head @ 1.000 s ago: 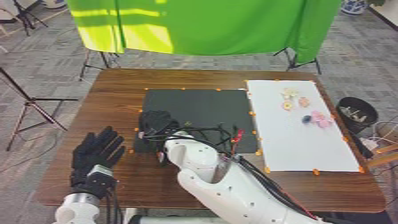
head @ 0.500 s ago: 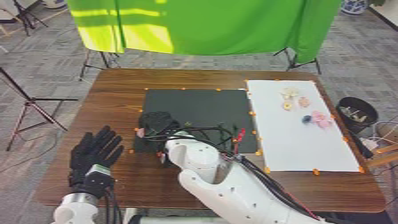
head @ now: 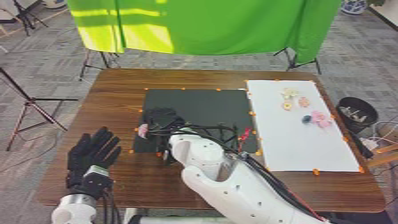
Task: Arrange flowers
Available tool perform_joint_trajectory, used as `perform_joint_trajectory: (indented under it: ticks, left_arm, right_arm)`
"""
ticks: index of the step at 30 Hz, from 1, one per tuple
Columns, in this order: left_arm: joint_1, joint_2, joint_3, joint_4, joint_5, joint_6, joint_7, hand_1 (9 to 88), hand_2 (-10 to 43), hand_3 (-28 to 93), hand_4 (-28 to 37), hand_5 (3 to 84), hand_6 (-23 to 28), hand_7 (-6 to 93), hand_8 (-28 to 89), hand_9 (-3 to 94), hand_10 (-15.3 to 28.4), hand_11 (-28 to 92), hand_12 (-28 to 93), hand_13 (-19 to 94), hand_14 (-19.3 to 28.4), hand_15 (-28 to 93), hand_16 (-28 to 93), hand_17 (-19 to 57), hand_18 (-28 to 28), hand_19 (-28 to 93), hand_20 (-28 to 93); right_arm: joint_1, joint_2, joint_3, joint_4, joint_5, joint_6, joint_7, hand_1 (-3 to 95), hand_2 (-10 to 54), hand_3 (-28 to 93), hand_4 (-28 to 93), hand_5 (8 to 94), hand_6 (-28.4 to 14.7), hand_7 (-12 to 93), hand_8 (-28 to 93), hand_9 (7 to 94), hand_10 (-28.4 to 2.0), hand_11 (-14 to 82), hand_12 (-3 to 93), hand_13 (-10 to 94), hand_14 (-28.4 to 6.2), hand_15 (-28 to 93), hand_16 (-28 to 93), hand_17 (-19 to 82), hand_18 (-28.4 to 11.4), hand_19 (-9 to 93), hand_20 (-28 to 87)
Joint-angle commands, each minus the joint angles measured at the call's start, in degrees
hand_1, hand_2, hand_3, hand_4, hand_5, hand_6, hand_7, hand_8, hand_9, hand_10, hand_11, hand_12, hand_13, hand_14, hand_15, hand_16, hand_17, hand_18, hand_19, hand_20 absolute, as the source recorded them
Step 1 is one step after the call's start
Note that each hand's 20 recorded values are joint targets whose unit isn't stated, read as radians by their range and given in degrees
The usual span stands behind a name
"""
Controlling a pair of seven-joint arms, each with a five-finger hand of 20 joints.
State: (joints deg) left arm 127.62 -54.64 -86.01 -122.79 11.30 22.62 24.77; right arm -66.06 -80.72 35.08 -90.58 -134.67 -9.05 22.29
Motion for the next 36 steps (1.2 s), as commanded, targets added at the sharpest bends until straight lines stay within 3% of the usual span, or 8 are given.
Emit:
perform_joint_trajectory:
  ticks: [1,5,10,17,20,28,33,36]
  left_arm:
    - [1.15,-0.89,-0.29,-0.19,-0.29,-0.69,0.47,27.6,15.7,73,-28.3,42.2,11.1,17.9,-9,30.3,16.5,29,10,21,16.5,41,-9,-7.6,14.6,38,9]
    - [1.76,-1.93,-0.86,-0.2,0.01,-1.91,1.12,27.5,15.7,73,-28.3,42.3,11.1,17.8,-9,30.2,16.4,29,10,21,16.4,41,-9,-7.6,14.7,38,9]
    - [2.69,-2.04,-1.52,-0.7,0.37,-2.99,2.62,27.3,15.6,72,-28.3,42.2,11.1,17.4,-9,30.4,16.4,28,10,21,16.4,40,-9,-7.5,14.7,37,9]
    - [3.53,-1.86,-2.11,-1.17,0.43,-3.52,3.81,27.0,15.5,72,-28.3,42.2,10.9,16.9,-9,30.5,16.4,28,10,21,16.3,40,-9,-7.5,14.7,37,9]
    - [3.55,-1.93,-2.1,-1.2,0.3,-3.5,4.4,27.0,15.5,72,-28.3,42.2,10.9,16.7,-9,30.5,16.3,28,10,21,16.3,40,-9,-7.5,14.7,37,9]
    - [3.2,-2.04,-1.85,-1.14,-0.09,-3.32,4.61,26.9,15.5,72,-28.3,42.2,10.9,16.7,-9,30.8,16.5,27,10,21,16.4,40,-9,-7.4,14.7,37,9]
    - [3.15,-2.11,-1.73,-1.16,-0.3,-3.16,4.67,27.0,15.5,72,-28.3,42.3,10.9,16.7,-9,30.9,16.5,28,10,21,16.4,40,-8,-7.4,14.7,37,10]
    - [3.24,-2.23,-1.82,-1.24,-0.25,-3.13,4.52,27.0,15.5,72,-28.3,42.3,10.9,16.7,-9,31.0,16.5,28,10,21,16.5,40,-8,-7.4,14.7,37,10]
  right_arm:
    - [0.71,1.09,2.33,-3.39,1.66,-2.31,2.36,43.0,-9.5,85,-28,46.7,-4.5,14,-13,38.1,-19.2,6.2,9.6,46,-14.4,40,15,25,-23.1,79,38]
    - [0.57,5.3,7.42,-9.24,4.16,-1.21,3.15,41.1,-9.5,84,-28,42.5,-5.8,13,-12,34.6,-19.9,5.8,10.0,43,-15.6,41,15,24,-23.8,79,38]
    - [0.3,14.13,16.04,-15.42,8.2,0.02,7.1,38.7,-9.5,83,-28,41.5,-6.4,12,-11,33.4,-20.2,5.3,10.4,38,-16.7,36,14,22,-23.7,76,36]
    - [-2.28,28.0,25.57,-14.34,7.27,1.17,12.3,38.0,-9.5,81,-28,41.2,-6.6,11,-10,34.8,-19.7,4.9,10.7,36,-17.7,28,14,21,-23.0,72,33]
    - [-3.94,31.55,27.56,-11.38,8.92,6.91,12.58,40.2,-9.5,81,-28,43.7,-6.3,11,-11,37.7,-19.3,5.2,11.0,36,-16.8,23,15,20,-22.2,69,31]
    - [-5.9,34.98,31.71,-7.91,9.7,-6.11,16.19,48.4,-9.5,82,-28,50.3,-3.4,14,-12,47.3,-12.3,7.4,10.2,45,-12.8,15,16,24,-20.6,67,29]
    - [-6.38,35.08,32.21,-5.84,10.15,-14.15,17.08,52.3,-9.5,82,-28,51.4,-3.3,13,-12,46.6,-11.9,6.9,9.5,46,-12.2,14,17,25,-20.9,70,30]
    - [-6.72,35.01,32.02,-4.92,10.46,-14.81,17.28,53.2,-9.5,82,-28,51.3,-3.2,13,-12,46.2,-12.0,6.9,9.6,48,-11.9,16,18,25,-21.2,72,31]
